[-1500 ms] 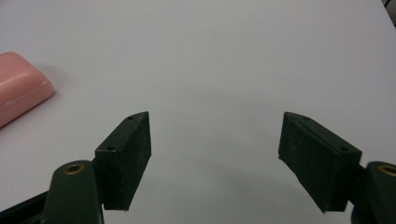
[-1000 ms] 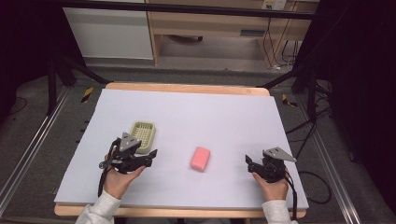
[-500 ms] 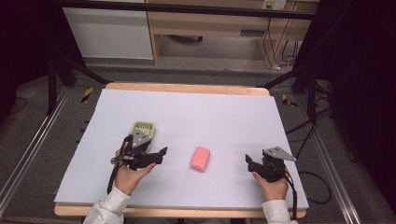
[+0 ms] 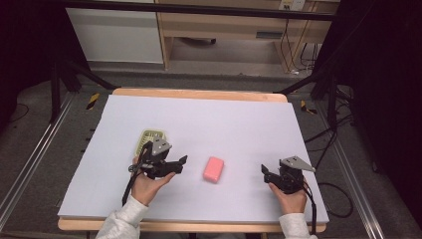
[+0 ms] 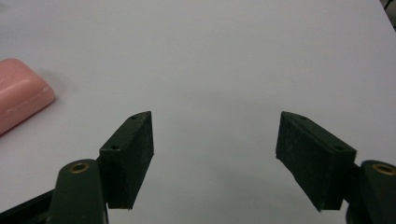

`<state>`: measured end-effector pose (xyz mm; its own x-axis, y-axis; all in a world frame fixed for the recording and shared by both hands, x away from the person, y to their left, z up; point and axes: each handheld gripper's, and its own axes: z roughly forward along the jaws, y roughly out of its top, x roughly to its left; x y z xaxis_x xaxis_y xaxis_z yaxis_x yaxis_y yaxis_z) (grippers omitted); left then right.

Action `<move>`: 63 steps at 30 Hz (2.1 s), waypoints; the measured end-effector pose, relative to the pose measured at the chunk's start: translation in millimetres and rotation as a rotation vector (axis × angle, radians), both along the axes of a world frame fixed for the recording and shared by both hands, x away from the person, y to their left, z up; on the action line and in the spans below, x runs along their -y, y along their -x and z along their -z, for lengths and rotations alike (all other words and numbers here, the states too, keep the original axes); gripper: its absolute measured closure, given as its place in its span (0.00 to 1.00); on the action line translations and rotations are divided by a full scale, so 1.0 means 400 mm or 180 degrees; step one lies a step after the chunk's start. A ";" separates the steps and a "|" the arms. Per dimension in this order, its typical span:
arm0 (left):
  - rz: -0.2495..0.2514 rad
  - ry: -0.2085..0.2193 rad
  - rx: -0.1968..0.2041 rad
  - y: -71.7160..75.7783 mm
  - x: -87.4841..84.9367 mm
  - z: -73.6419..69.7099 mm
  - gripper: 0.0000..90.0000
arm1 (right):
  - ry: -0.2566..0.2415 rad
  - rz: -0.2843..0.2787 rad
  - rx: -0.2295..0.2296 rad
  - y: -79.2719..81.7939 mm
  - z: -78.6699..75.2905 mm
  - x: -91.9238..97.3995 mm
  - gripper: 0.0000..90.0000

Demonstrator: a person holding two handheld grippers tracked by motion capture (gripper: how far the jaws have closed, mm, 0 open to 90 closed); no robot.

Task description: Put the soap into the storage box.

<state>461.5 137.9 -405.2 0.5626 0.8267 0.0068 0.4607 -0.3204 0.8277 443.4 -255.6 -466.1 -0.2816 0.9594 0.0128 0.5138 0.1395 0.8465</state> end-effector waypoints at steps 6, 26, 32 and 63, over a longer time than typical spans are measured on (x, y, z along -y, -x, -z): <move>0.0048 -0.0040 -0.0034 -0.007 0.023 -0.001 0.33 | -0.0008 0.0001 0.0002 0.000 -0.001 0.000 0.31; 0.0199 -0.0080 -0.0184 -0.016 0.113 0.012 0.33 | -0.0020 0.0026 0.0033 0.000 -0.005 0.003 0.29; 0.0238 -0.0057 -0.0228 -0.016 0.140 0.024 0.33 | 0.0011 0.0065 0.0082 0.002 -0.005 0.004 0.29; 0.0332 -0.0211 -0.0424 -0.045 0.240 0.068 0.30 | -0.0033 0.0049 -0.0016 0.002 -0.002 0.002 0.33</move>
<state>479.7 42.0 -432.6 0.6448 0.7640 -0.0210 0.5263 -0.4239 0.7371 442.8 -256.4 -465.4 -0.2666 0.9635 0.0241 0.5200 0.1227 0.8453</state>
